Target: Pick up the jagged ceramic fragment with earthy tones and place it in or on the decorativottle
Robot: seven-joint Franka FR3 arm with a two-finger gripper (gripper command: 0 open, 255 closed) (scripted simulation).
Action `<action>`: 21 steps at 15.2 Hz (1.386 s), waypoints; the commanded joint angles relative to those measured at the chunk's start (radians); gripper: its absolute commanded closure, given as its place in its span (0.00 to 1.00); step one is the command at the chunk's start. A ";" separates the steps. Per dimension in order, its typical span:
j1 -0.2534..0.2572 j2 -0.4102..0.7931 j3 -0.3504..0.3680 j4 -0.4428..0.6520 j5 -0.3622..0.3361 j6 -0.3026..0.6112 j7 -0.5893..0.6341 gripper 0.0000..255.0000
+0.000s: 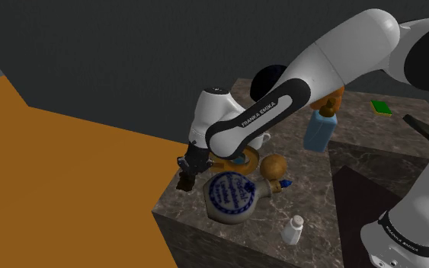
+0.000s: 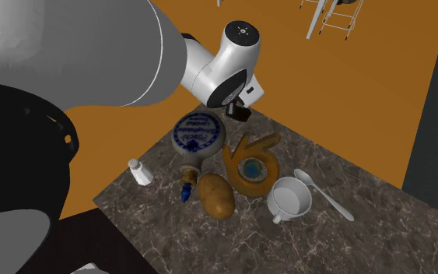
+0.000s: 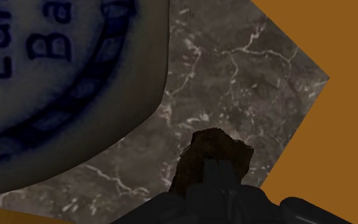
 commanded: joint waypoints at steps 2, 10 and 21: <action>0.000 0.000 0.000 0.000 0.000 0.000 0.000 1.00; 0.230 0.121 -0.222 0.210 -0.237 -0.154 0.375 0.00; 0.238 0.182 -0.232 0.228 -0.248 -0.112 0.381 0.00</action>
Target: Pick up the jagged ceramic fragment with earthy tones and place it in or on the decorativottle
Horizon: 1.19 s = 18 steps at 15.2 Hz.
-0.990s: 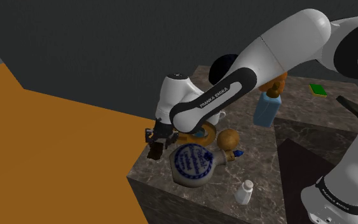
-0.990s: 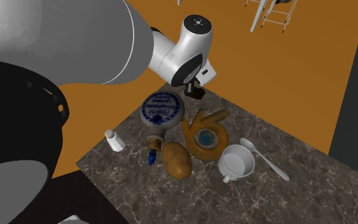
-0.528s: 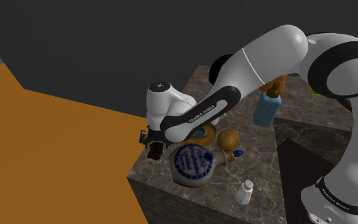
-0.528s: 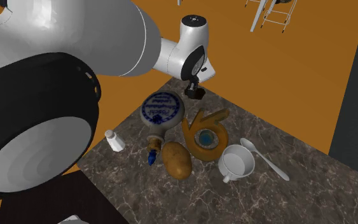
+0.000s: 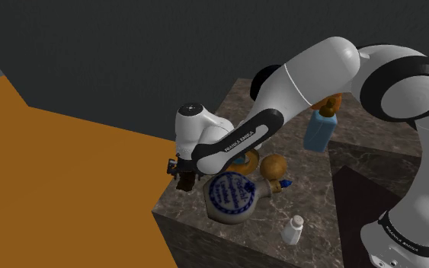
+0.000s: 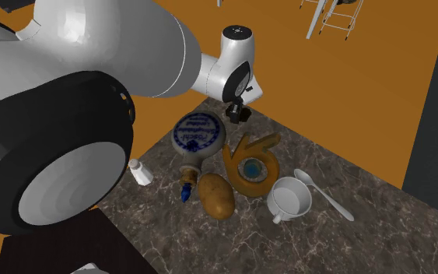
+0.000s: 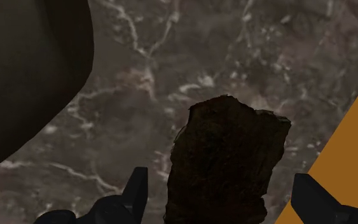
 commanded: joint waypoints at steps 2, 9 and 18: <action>0.000 0.000 0.000 0.000 0.000 0.000 0.000 0.00; 0.000 0.001 0.000 0.001 0.000 0.000 0.000 1.00; -0.006 -0.051 0.009 0.005 0.011 -0.056 -0.008 1.00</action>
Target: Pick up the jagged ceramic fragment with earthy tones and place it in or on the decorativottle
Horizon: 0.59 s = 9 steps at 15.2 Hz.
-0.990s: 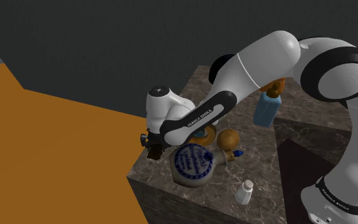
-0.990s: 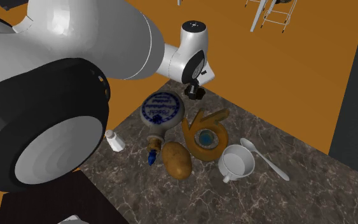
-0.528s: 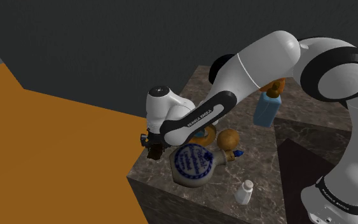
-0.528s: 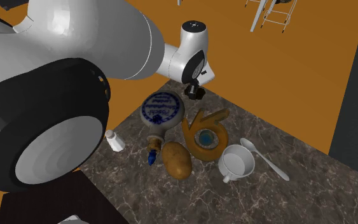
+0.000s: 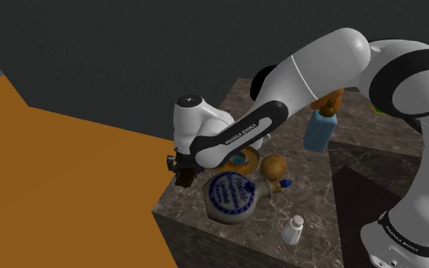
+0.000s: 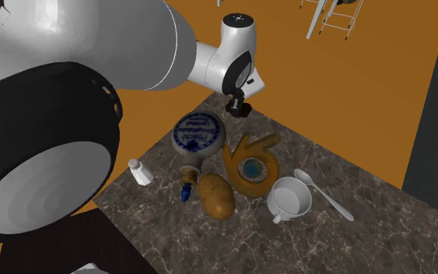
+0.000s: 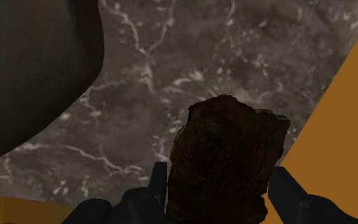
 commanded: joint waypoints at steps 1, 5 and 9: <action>-0.003 -0.018 0.003 0.000 0.004 -0.018 -0.004 1.00; -0.007 -0.049 0.008 0.009 0.012 -0.058 -0.009 1.00; -0.010 -0.077 0.013 0.021 0.019 -0.098 -0.014 1.00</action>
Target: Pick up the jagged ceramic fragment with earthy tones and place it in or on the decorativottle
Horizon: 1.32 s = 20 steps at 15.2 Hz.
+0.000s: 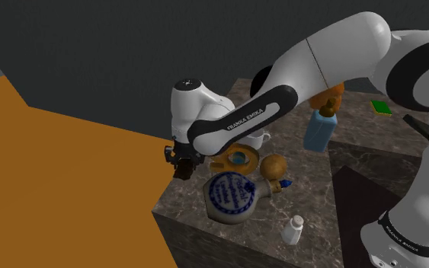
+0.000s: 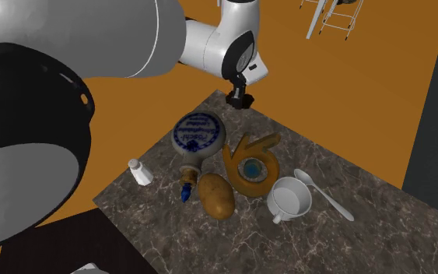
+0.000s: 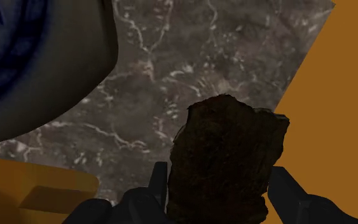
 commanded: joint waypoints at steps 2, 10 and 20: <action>-0.002 -0.021 0.003 0.012 0.006 -0.033 -0.005 1.00; -0.006 -0.068 0.010 0.052 0.019 -0.120 -0.014 1.00; -0.025 -0.259 0.025 -0.148 0.053 -0.108 -0.022 1.00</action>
